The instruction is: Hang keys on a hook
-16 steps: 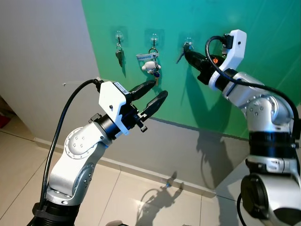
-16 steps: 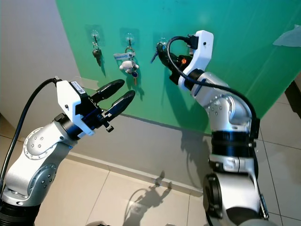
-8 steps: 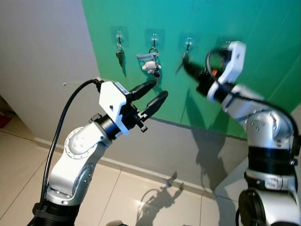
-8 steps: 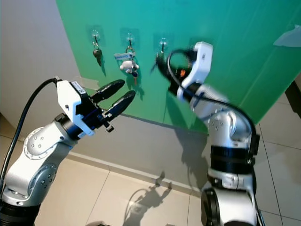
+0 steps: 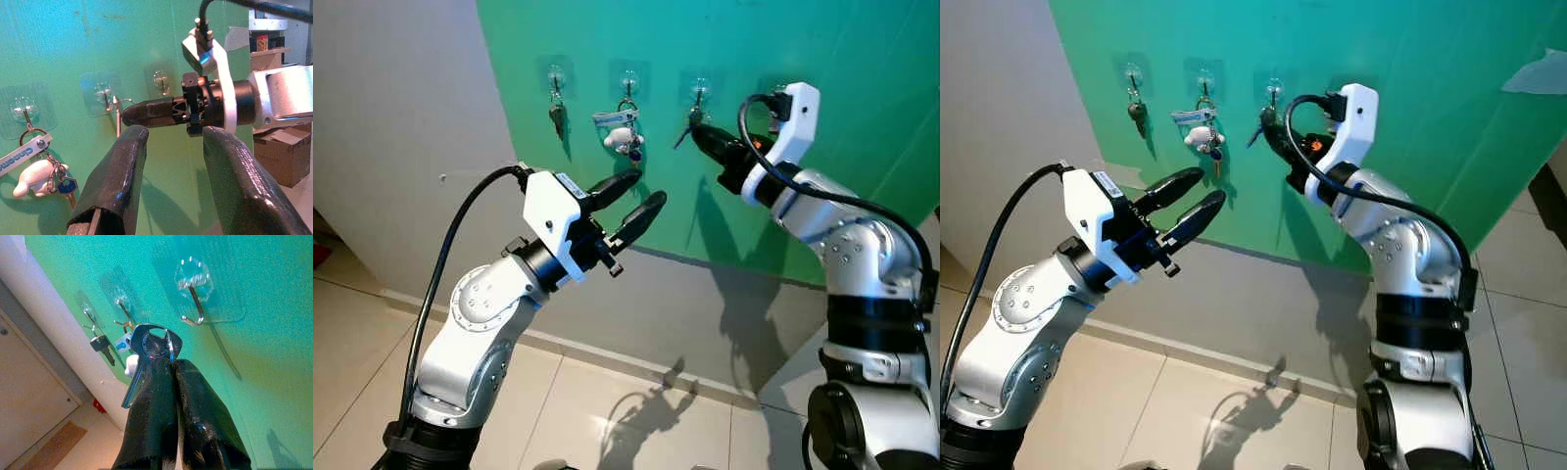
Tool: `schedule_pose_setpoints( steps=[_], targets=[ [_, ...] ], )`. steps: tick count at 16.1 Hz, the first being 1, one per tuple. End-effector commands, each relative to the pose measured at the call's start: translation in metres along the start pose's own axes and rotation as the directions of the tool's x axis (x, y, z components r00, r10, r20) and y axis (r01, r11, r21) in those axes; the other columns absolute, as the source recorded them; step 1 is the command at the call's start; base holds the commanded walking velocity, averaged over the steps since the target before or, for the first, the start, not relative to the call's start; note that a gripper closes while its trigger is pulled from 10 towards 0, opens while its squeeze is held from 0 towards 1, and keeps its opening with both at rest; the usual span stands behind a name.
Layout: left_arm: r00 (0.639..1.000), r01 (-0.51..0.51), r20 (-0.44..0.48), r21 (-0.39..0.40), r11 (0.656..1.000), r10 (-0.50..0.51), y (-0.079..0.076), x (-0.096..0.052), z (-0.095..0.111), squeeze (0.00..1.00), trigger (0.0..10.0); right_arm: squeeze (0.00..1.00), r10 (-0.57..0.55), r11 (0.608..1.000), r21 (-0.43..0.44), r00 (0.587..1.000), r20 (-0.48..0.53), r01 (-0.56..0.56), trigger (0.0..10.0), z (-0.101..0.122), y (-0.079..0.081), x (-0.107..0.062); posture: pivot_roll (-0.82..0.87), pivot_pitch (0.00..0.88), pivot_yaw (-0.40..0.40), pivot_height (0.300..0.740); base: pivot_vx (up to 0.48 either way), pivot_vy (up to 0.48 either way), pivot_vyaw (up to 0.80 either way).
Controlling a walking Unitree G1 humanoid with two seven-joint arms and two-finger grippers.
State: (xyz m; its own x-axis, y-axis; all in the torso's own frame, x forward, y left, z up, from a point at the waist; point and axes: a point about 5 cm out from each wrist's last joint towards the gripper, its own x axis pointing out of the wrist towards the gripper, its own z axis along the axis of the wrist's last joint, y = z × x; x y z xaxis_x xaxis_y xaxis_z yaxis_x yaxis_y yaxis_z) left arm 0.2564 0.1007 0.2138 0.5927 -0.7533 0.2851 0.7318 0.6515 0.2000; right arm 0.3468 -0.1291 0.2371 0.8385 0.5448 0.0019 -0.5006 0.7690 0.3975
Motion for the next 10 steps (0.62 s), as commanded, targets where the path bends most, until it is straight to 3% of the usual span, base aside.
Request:
schedule_pose_setpoints(
  steps=[1,10],
  targets=[
    [1.0,0.011,0.002,0.007,1.0,-0.011,-0.001,0.0,0.001,0.0,10.0,0.0,0.009,1.0,-0.017,1.0,0.002,-0.009,0.0,0.004,0.001,0.004,0.06,0.0,0.003,0.74,0.0,0.0,0.0],
    [1.0,0.005,-0.001,0.013,1.0,-0.005,-0.001,-0.002,0.002,0.0,10.0,0.0,0.028,0.999,-0.021,1.0,0.007,-0.028,0.0,0.01,-0.003,0.017,0.07,0.0,-0.002,0.74,0.0,0.0,0.0]
  ],
)
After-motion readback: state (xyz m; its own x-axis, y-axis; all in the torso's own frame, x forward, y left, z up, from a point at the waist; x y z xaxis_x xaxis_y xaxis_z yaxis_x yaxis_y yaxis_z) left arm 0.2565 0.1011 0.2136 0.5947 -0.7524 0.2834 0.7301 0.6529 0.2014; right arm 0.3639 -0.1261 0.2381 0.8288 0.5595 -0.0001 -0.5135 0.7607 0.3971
